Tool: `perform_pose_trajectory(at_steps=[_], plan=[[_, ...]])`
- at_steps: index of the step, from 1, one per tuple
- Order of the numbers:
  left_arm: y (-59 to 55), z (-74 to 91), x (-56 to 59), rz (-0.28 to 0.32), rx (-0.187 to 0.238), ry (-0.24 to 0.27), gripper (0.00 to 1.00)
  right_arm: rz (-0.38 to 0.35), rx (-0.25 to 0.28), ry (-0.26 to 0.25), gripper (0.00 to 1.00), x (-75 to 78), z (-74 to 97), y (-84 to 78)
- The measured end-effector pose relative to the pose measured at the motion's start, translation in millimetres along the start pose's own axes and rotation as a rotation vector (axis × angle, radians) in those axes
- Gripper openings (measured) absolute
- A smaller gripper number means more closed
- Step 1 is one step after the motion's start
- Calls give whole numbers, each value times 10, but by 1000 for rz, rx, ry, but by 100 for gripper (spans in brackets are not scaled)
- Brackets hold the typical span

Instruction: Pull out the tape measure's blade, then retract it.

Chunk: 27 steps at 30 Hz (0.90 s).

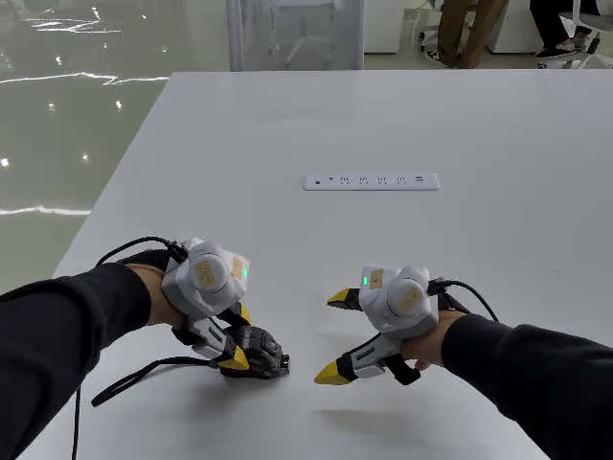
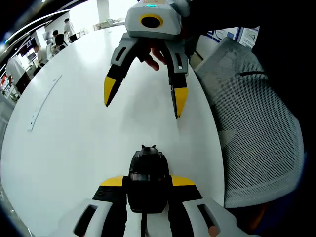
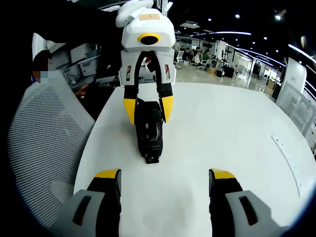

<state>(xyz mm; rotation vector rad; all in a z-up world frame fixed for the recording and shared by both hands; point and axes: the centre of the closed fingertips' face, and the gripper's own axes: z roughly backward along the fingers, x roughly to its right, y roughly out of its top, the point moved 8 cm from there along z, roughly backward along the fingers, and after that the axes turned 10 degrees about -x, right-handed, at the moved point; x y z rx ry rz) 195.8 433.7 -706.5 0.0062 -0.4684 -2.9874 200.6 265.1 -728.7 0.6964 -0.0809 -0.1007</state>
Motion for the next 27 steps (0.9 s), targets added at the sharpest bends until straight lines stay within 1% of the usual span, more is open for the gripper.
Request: perform_pose_trajectory(at_steps=[4,8,11,16,19,22,24,26,27], plan=[[6,-4,-1,-2,-6,-1,28,24,-15,18,69,-3,-63,54],[10,-6,-1,-4,-14,-4,28,41,-33,25,66,-14,-148,82],[7,-7,-1,-4,-14,-4,28,44,-35,42,61,-44,-224,93],[3,-11,-4,1,-9,-6,28,58,-56,47,51,-42,-347,92],[3,-9,-5,1,-9,-7,28,43,-75,47,46,-12,-405,68],[0,-7,-6,4,-6,-10,28,25,-84,65,39,-29,-443,82],[1,-8,-8,5,-4,-11,28,41,-85,71,36,-61,-462,101],[1,-7,-9,5,-3,-13,28,51,-90,73,36,-83,-490,111],[1,-7,-11,5,-3,-13,28,56,-94,74,34,-86,-498,109]])
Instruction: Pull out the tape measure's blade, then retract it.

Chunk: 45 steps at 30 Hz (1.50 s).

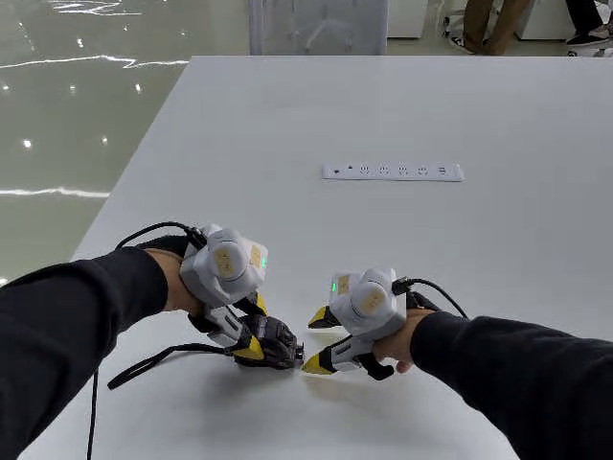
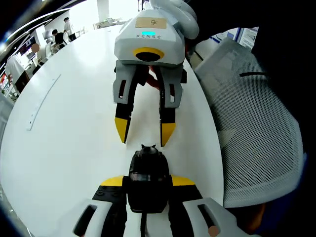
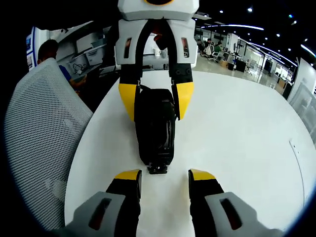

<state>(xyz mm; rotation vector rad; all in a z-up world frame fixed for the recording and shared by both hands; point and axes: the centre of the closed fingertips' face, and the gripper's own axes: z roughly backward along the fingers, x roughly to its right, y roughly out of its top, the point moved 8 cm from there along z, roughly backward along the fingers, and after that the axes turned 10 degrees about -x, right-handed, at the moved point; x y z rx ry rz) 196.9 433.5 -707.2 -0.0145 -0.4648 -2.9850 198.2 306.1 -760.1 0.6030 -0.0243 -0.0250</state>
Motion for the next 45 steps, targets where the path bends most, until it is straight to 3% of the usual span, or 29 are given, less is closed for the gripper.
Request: perform_pose_trajectory(at_steps=[7,16,25,39,45], plan=[[-4,-1,0,1,4,0,28,14,-10,8,22,-16,-38,13],[-1,-1,5,1,4,0,28,51,-27,28,15,-61,-135,58],[-3,-10,-8,9,2,-1,28,19,-10,36,11,-14,-92,48],[19,-11,-6,-2,-22,0,28,42,-31,40,9,-43,-92,34],[-1,-7,-3,2,-10,0,28,32,-37,42,10,-43,-76,-5]])
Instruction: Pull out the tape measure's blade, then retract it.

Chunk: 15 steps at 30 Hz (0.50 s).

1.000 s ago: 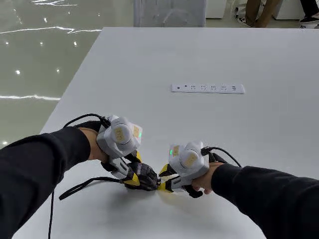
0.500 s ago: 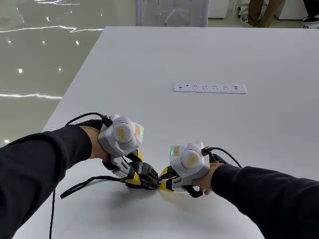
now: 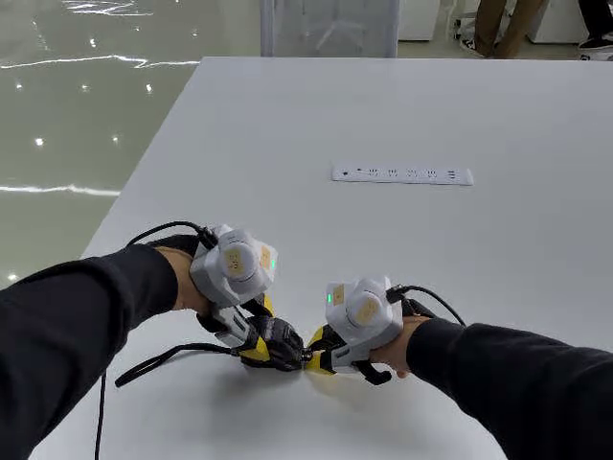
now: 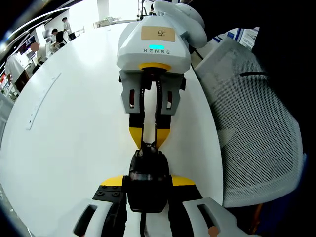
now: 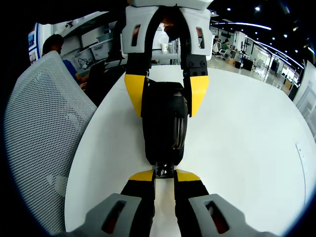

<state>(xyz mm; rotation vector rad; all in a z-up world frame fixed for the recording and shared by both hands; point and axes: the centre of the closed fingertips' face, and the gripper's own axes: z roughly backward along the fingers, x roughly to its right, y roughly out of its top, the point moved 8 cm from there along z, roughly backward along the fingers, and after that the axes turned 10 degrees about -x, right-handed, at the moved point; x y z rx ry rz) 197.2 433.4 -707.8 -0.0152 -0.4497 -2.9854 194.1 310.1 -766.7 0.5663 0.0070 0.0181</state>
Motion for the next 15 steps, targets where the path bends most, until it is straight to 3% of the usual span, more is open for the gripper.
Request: perform_pose_trajectory(at_steps=[10,15], plan=[[4,0,5,1,-1,1,28,-21,3,9,10,-11,46,-75],[7,2,4,0,-4,0,28,21,2,-6,12,-28,26,-48]])
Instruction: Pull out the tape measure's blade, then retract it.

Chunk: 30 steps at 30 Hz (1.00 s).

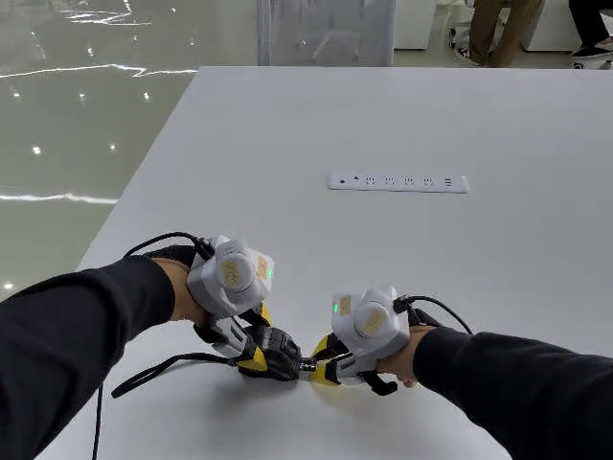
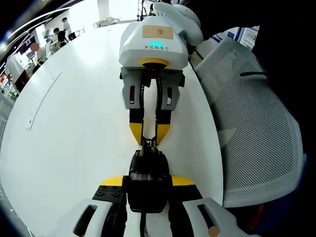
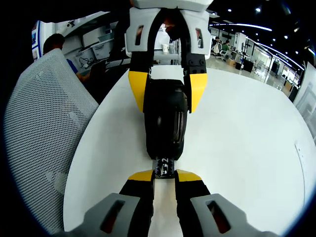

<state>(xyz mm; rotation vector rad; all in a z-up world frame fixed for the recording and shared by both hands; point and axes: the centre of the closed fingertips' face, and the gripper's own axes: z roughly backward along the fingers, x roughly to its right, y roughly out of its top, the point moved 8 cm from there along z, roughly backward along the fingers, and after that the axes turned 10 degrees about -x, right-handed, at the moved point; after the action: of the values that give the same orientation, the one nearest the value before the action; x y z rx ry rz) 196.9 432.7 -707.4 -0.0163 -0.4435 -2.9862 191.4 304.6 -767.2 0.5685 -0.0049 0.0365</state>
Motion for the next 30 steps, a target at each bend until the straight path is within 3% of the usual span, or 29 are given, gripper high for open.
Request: perform_pose_trajectory(at_steps=[7,23,30], plan=[[8,-2,5,-3,-5,2,28,-53,17,12,13,15,-20,22],[-8,-1,16,12,15,8,28,-48,38,15,10,19,-19,-18],[-2,-4,19,14,12,12,28,-22,23,6,10,6,17,-46]])
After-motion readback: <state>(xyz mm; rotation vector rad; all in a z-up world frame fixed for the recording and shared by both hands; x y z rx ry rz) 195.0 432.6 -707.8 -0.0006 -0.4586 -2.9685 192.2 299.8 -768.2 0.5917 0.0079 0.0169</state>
